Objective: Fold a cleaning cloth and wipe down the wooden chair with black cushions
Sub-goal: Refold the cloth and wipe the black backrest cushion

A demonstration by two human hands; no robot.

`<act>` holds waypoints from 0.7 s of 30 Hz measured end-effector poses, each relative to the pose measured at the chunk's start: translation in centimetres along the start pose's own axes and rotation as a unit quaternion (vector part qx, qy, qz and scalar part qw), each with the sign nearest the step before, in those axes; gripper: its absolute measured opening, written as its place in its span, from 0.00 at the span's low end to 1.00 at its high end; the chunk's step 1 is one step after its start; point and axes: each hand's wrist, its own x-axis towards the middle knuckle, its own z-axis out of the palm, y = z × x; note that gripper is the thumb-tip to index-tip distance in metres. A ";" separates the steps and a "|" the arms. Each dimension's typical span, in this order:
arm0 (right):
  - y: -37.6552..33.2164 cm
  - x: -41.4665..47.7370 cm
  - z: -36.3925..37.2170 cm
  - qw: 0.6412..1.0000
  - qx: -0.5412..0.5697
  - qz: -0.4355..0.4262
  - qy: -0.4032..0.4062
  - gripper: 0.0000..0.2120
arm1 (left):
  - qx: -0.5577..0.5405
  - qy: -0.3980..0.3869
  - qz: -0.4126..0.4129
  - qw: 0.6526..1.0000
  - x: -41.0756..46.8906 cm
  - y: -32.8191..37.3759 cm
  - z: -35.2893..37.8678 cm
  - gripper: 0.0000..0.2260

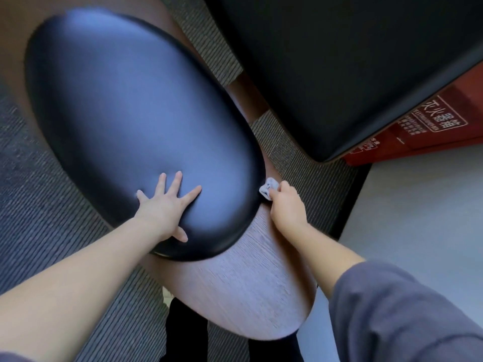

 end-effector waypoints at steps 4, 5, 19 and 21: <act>-2.3 -4.5 1.2 0.999 0.021 0.026 0.004 0.17 | -0.003 0.023 0.007 1.000 -0.6 -0.4 0.5 0.49; -3.0 -5.7 1.4 0.999 0.030 0.024 -0.004 0.17 | -0.004 0.023 0.013 1.000 -0.8 -0.6 0.6 0.48; -13.7 -16.6 5.2 0.989 0.125 -0.082 -0.019 0.17 | -0.016 0.023 0.059 0.998 -3.2 -7.8 1.9 0.37; -15.6 -16.8 5.3 0.987 0.120 -0.101 -0.020 0.14 | -0.019 0.031 0.058 0.998 -3.5 -7.9 2.4 0.37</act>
